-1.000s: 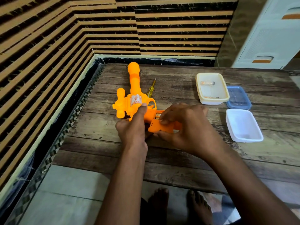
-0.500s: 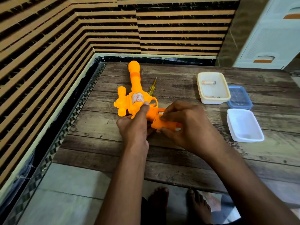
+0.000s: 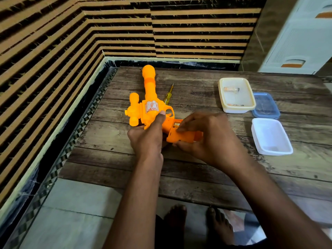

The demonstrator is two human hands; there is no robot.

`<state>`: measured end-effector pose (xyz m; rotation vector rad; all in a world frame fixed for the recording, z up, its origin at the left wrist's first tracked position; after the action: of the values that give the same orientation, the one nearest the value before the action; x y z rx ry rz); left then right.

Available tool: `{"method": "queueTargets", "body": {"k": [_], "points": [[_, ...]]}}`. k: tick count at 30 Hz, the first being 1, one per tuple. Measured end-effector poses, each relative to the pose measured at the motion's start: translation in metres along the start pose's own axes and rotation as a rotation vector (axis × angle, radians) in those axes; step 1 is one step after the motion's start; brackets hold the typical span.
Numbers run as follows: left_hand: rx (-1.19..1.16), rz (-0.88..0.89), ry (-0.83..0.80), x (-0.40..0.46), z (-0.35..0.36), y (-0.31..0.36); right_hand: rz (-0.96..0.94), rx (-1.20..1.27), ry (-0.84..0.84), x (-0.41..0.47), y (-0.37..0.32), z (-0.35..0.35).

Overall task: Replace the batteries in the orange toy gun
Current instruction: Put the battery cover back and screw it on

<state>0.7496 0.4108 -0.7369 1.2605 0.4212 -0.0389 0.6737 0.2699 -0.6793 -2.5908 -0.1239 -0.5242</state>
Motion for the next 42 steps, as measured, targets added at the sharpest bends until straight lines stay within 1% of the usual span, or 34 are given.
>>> {"method": "queueTargets", "body": {"k": [5, 8, 16, 21, 27, 34, 42], "points": [[-0.025, -0.041, -0.020, -0.005, 0.000, 0.001, 0.112, 0.016, 0.031, 0.000, 0.009, -0.001], [-0.038, -0.050, -0.028, -0.006, 0.000, 0.002, 0.144, 0.040, 0.040, 0.000, 0.011, -0.002], [-0.060, -0.055, -0.033, -0.006, 0.002, 0.002, 0.153, 0.077, 0.060, 0.000, 0.011, -0.003], [-0.013, -0.021, -0.005, -0.001, 0.000, -0.001, 0.146, 0.095, 0.014, -0.001, -0.002, -0.010], [-0.014, 0.006, 0.008, 0.002, -0.001, -0.003, 0.169, 0.140, -0.038, -0.001, -0.001, -0.004], [-0.049, -0.024, -0.014, 0.001, 0.000, -0.002, 0.150, 0.048, 0.039, -0.004, 0.001, -0.003], [-0.038, -0.029, -0.012, -0.001, -0.001, -0.001, 0.173, 0.088, 0.036, -0.004, 0.004, -0.002]]}}
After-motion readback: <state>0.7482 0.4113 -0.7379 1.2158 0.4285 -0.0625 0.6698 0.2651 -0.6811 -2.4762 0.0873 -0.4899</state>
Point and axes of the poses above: each hand's wrist, its own x-axis towards the middle knuckle, its own z-axis out of the palm, y = z × x, the point moved 4 cm from there along x, towards the middle knuckle, and after that the axes turned 7 degrees about -x, right-handed, at the moved point
